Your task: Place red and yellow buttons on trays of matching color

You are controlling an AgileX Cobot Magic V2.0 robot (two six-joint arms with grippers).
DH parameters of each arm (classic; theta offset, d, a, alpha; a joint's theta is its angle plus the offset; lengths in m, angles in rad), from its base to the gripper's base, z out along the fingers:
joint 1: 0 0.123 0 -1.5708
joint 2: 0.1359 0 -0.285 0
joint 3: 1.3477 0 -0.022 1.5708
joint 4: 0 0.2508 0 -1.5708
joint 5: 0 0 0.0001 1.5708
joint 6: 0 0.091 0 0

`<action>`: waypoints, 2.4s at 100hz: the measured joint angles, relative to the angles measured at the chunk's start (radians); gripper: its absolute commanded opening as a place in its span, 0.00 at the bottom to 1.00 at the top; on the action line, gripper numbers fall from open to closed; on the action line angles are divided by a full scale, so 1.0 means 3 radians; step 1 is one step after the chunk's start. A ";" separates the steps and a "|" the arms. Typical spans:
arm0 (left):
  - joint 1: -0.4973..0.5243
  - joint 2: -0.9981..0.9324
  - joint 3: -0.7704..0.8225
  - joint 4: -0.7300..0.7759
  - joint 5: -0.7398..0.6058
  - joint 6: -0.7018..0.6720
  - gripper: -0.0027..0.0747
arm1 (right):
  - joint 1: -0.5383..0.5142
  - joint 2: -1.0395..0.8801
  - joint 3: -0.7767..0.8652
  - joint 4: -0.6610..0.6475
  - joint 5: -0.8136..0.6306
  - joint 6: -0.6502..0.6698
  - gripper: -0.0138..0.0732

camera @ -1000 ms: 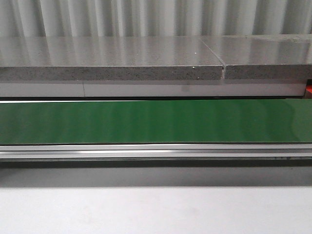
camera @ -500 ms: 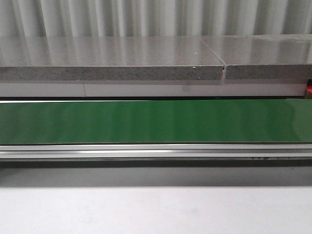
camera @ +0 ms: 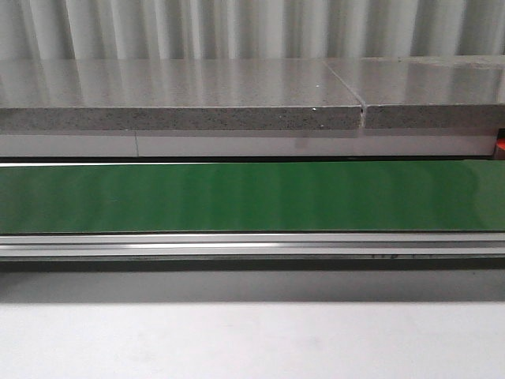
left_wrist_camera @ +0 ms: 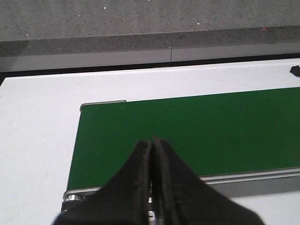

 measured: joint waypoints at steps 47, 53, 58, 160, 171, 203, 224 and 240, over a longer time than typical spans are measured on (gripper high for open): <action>0.0000 0.0000 0.0061 0.0000 0.0000 0.0000 0.01 | 0.0000 0.0000 0.0000 0.0000 0.0000 0.0000 0.08; 0.0000 0.0000 0.0081 0.0000 -0.0007 0.0000 0.01 | 0.0000 0.0000 0.0000 0.0000 0.0000 0.0000 0.08; 0.0000 0.0000 0.0090 0.0000 -0.0008 0.0000 0.01 | 0.0000 0.0000 0.0000 0.0000 0.0000 0.0000 0.08; -0.0102 -0.1237 0.1655 0.1110 -0.1361 -0.1206 0.01 | 0.0000 0.0000 0.0000 0.0000 0.0000 0.0000 0.08; -0.0102 -0.1411 0.1715 0.1110 -0.1350 -0.1217 0.01 | 0.0000 0.0000 0.0000 0.0000 0.0000 0.0000 0.08; -0.0102 -0.1558 0.1715 0.1110 -0.1407 -0.1222 0.01 | 0.0000 -0.0007 0.0000 0.0000 0.0000 0.0000 0.08; -0.0102 -0.1558 0.1715 0.1110 -0.1496 -0.1222 0.01 | 0.0000 -0.0007 0.0000 0.0000 0.0000 0.0000 0.08; -0.0102 -0.1558 0.1715 0.1110 -0.1506 -0.1222 0.01 | 0.0000 -0.0007 0.0000 0.0000 0.0000 0.0000 0.08</action>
